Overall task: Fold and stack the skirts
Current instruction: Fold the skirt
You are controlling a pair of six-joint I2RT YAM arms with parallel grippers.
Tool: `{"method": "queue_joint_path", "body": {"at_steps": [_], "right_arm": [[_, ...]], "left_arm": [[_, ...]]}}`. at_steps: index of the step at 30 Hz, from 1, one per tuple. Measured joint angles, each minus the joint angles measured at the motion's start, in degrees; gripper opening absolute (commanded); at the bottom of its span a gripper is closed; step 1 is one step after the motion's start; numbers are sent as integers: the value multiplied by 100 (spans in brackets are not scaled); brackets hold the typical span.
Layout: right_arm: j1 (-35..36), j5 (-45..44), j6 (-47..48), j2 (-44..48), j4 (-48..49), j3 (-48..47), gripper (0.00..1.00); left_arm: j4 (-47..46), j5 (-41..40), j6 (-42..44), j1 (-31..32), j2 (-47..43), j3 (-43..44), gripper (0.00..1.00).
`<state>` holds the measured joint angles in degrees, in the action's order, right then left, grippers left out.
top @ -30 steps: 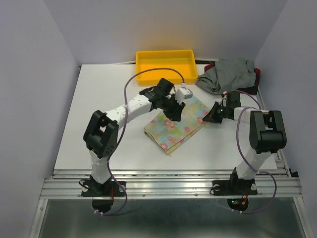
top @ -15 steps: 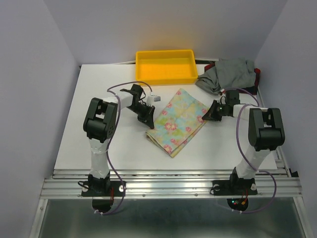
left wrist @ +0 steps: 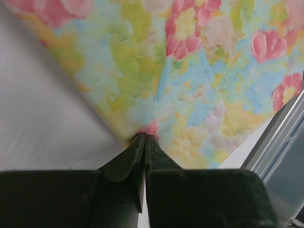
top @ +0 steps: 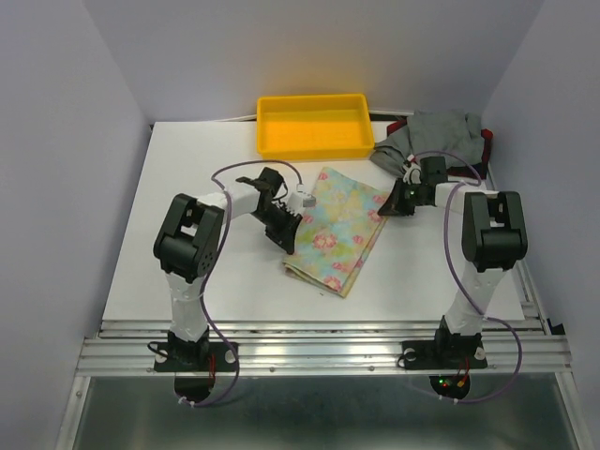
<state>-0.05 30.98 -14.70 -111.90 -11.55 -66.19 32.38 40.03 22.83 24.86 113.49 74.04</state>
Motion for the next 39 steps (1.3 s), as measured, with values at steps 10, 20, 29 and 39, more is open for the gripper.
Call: {"method": "queue_joint_path", "body": {"at_steps": [10, 20, 29, 39], "right_arm": [[197, -55, 909, -332, -352, -717, 7], [317, 188, 1543, -319, -1032, -1355, 47], [629, 892, 1117, 802, -1790, -855, 56], [754, 1543, 234, 1659, -2151, 1534, 53]], "left_arm": [[420, -76, 505, 737, -181, 378, 21], [-304, 81, -13, 195, 149, 2081, 42], [-597, -1128, 1412, 758, -1156, -81, 49], [-1663, -1864, 2085, 2151, -2592, -1495, 43]]}}
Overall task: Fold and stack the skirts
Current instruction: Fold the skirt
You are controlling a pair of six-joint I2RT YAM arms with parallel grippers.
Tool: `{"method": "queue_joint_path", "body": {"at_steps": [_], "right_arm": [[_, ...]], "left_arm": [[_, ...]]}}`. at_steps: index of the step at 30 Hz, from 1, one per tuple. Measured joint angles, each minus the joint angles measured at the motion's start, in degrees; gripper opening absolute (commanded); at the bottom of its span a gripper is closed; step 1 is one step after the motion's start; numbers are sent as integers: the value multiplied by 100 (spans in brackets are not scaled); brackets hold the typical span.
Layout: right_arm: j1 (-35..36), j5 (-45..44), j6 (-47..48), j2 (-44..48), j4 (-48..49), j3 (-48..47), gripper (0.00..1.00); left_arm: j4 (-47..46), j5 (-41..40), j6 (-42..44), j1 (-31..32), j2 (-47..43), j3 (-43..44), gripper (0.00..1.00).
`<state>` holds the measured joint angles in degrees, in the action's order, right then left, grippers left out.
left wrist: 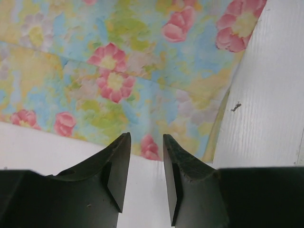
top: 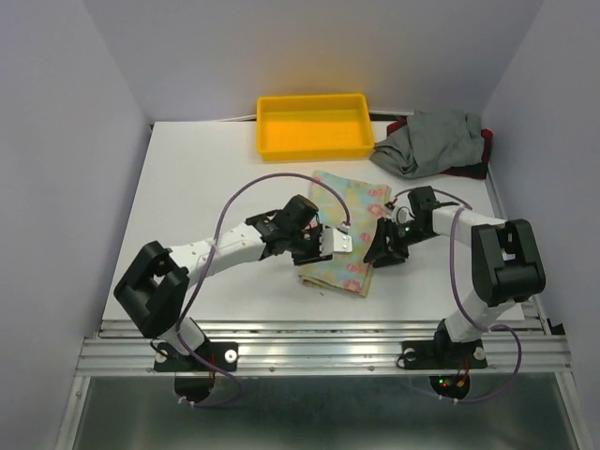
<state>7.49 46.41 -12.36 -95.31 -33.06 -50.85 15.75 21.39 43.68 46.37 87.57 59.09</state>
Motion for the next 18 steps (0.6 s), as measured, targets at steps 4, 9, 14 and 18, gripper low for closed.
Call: {"method": "queue_joint_path", "body": {"at_steps": [4, 9, 14, 18], "right_arm": [[0, 94, 9, -109, 52, 28, 51], [-2, -61, 2, -686, -37, -160, 58], [0, -321, -72, -511, -131, -341, 71], [-4, -643, -120, -190, -313, -317, 76]], "left_arm": [[-273, -243, -59, 326, 295, -251, 40], [-411, -546, -210, 658, 629, -323, 39], [-444, -605, -597, 870, 1178, -107, 38], [-544, -597, -1005, 874, 1440, 245, 38]]}}
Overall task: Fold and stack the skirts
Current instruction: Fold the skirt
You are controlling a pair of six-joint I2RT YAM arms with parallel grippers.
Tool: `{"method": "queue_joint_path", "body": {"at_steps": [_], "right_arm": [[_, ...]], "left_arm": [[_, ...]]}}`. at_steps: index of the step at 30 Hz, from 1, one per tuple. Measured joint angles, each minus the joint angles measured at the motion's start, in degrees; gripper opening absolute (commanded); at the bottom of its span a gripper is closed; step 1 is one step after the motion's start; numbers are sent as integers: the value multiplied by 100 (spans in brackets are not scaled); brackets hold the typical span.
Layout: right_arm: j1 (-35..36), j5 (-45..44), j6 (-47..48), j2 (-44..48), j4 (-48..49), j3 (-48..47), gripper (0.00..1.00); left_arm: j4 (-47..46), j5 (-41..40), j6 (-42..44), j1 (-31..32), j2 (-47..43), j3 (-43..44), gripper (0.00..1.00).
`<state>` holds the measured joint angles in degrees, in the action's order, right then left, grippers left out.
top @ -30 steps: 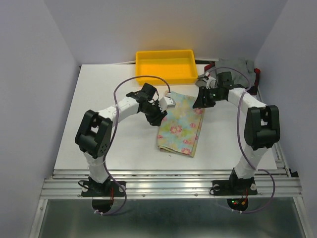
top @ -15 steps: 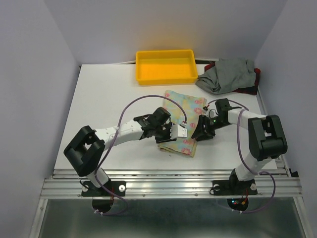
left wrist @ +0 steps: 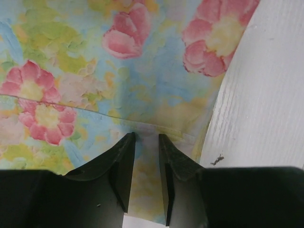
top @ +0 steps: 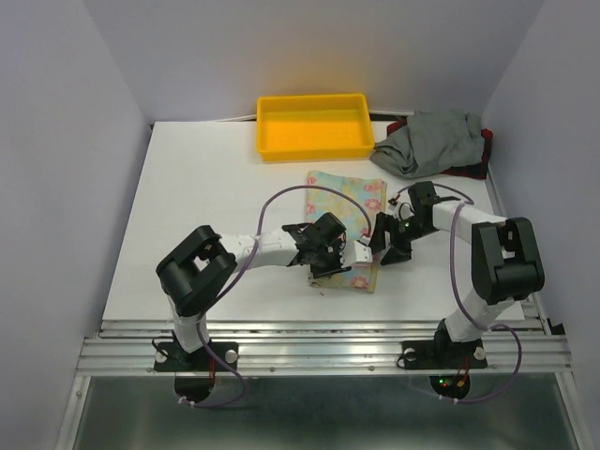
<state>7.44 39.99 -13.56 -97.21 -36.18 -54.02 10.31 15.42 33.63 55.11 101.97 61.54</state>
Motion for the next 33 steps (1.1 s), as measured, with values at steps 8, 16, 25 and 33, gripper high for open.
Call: {"method": "queue_joint_path", "body": {"at_steps": [8, 16, 25, 33], "right_arm": [[-2, -350, -214, 713, -122, 739, 77], [-2, -219, -584, 855, 68, 1182, 53], [-2, -260, -487, 608, 376, 1185, 12], [-2, -37, -492, 575, 339, 1008, 1]], "left_arm": [[26, 153, -664, -9, 304, 367, 38], [31, 256, -892, -9, 356, 417, 38], [20, 262, -911, -9, 356, 417, 40], [-105, 264, -826, -11, -74, 122, 90]]}}
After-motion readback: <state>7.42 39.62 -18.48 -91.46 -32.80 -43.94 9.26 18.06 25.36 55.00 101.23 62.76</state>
